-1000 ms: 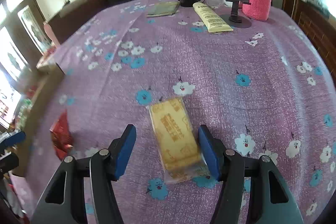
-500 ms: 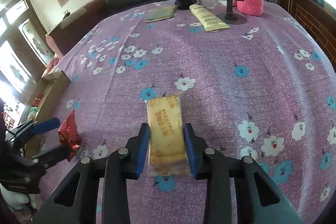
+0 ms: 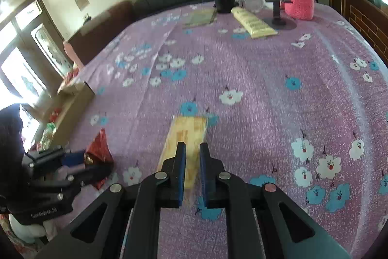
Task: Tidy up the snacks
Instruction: 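Grasp the dark red candy with the left tool while the right tool grasps the yellow biscuit pack, then carry both held snacks over the cardboard box and open both tools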
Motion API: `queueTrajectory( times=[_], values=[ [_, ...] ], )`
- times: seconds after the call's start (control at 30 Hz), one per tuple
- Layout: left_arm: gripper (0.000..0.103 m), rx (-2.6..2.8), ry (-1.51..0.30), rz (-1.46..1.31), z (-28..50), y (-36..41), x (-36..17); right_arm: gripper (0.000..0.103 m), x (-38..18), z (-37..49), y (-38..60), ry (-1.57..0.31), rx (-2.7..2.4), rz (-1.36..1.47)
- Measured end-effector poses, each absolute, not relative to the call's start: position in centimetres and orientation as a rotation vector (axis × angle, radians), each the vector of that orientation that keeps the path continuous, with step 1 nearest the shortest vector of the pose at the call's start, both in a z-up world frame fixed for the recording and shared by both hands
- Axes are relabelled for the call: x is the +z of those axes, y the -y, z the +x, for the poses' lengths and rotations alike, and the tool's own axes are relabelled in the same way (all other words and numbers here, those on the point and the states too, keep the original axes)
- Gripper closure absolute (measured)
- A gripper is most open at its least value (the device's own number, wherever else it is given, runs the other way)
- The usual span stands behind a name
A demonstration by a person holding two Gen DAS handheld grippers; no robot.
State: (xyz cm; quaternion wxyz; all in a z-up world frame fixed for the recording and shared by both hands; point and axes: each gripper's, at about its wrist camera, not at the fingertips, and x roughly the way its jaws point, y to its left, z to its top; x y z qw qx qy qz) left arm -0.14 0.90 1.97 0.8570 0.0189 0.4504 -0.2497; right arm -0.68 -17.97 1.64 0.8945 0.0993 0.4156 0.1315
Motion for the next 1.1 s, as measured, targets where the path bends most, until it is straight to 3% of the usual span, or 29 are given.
queueTrajectory(
  times=[0.07,0.13,0.17,0.33,0.47,0.53,0.6,1.1],
  values=[
    [0.065,-0.519,-0.947,0.038,-0.2,-0.8,2.0,0.081,1.7,-0.6,17.9,-0.869,0.267,0.211],
    [0.065,-0.52,-0.952,0.04,0.0,-0.4,1.8,0.055,1.6,-0.4,17.6,-0.889,0.25,0.204],
    [0.065,-0.517,-0.953,0.043,0.0,-0.3,1.7,0.054,1.6,-0.4,17.3,-0.893,0.246,0.195],
    [0.058,-0.523,-0.958,0.05,0.5,0.8,1.3,0.053,1.5,-0.1,14.3,-0.931,0.214,0.052],
    [0.063,-0.507,-0.959,0.075,0.3,0.9,1.4,0.054,0.8,0.0,12.5,-0.932,0.15,-0.055],
    [0.065,-0.504,-0.958,0.043,0.2,0.1,1.7,0.067,0.9,0.0,12.5,-0.935,0.143,-0.054],
    [0.065,-0.507,-0.944,0.026,-0.1,-0.4,2.1,0.07,0.9,0.1,12.9,-0.945,0.17,-0.018],
    [0.065,-0.388,-0.825,-0.12,-4.8,-10.5,7.4,0.07,6.0,-3.2,8.3,-0.858,0.293,0.033]
  ],
)
